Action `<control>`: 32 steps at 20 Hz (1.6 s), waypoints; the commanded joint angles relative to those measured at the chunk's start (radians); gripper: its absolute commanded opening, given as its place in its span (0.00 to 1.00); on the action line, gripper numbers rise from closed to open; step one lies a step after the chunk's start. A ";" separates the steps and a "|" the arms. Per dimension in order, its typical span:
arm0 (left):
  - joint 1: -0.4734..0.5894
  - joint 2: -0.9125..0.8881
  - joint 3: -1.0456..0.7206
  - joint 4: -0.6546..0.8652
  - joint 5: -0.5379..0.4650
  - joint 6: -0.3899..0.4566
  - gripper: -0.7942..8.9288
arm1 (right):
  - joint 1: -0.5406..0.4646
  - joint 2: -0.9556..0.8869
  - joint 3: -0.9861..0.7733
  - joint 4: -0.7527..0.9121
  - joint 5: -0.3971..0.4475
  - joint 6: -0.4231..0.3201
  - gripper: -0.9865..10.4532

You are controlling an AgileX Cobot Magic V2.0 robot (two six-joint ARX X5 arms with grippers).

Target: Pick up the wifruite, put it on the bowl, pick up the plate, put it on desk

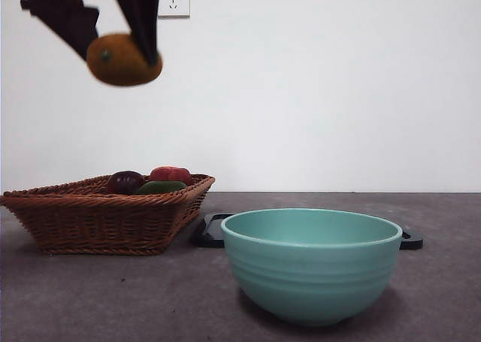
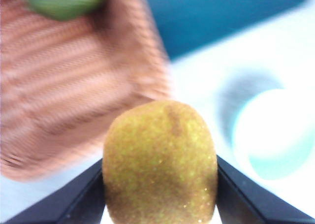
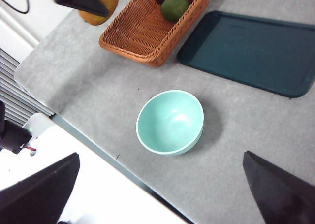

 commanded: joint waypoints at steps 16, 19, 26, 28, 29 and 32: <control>-0.435 0.173 0.022 0.076 -0.006 -0.317 0.37 | 0.003 -0.001 0.122 -0.026 0.002 -0.002 0.67; -0.452 0.253 0.022 0.137 -0.041 -0.317 0.37 | 0.003 -0.001 0.122 -0.026 0.001 -0.002 0.67; -0.457 0.399 0.022 0.195 -0.041 -0.301 0.37 | 0.003 -0.001 0.122 -0.026 0.002 -0.005 0.67; -0.456 0.421 0.022 0.223 -0.041 -0.301 0.37 | 0.003 -0.001 0.122 -0.026 0.002 -0.006 0.67; -0.456 0.430 0.022 0.235 -0.041 -0.301 0.37 | 0.003 -0.001 0.122 -0.026 0.002 -0.006 0.67; -0.457 0.449 0.022 0.237 -0.041 -0.288 0.36 | 0.003 -0.001 0.122 -0.026 0.002 -0.008 0.67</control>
